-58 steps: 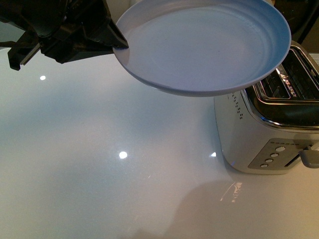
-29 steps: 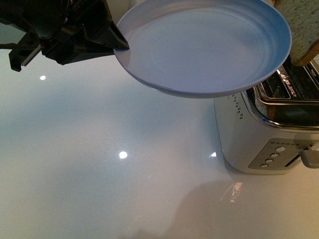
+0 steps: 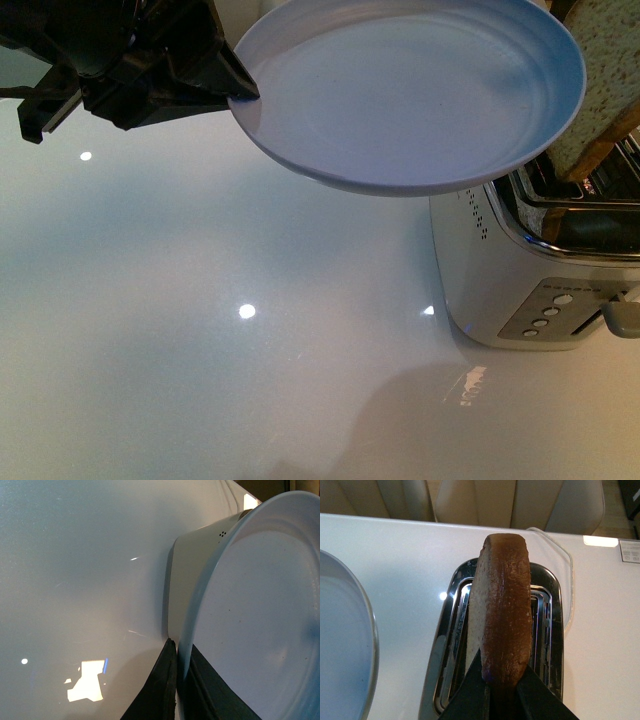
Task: Left arm holds plate, right arm toasts bread
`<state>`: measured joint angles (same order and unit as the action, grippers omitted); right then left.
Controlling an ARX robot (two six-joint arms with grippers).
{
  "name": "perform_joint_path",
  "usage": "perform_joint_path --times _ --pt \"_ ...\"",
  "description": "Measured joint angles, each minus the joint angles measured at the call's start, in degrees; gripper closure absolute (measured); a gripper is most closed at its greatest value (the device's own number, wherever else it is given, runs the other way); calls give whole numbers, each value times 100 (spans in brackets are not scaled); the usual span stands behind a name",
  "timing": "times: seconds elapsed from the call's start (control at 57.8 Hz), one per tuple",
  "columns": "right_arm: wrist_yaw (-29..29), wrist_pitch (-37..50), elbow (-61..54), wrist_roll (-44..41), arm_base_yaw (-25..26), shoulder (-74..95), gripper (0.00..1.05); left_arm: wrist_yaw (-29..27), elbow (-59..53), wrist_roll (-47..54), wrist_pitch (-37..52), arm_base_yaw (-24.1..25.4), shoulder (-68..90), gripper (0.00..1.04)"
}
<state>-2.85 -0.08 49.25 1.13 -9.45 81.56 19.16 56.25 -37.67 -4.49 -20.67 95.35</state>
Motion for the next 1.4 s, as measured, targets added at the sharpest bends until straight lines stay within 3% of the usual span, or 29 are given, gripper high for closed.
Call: perform_joint_path --times 0.831,1.056,1.402 --pt "-59 173 -192 122 -109 667 100 35 0 2 4 2 0 102" --pt "15 188 -389 136 -111 671 62 35 0 2 2 2 0 102" --pt "186 308 -535 146 17 129 16 37 0 4 2 2 0 102"
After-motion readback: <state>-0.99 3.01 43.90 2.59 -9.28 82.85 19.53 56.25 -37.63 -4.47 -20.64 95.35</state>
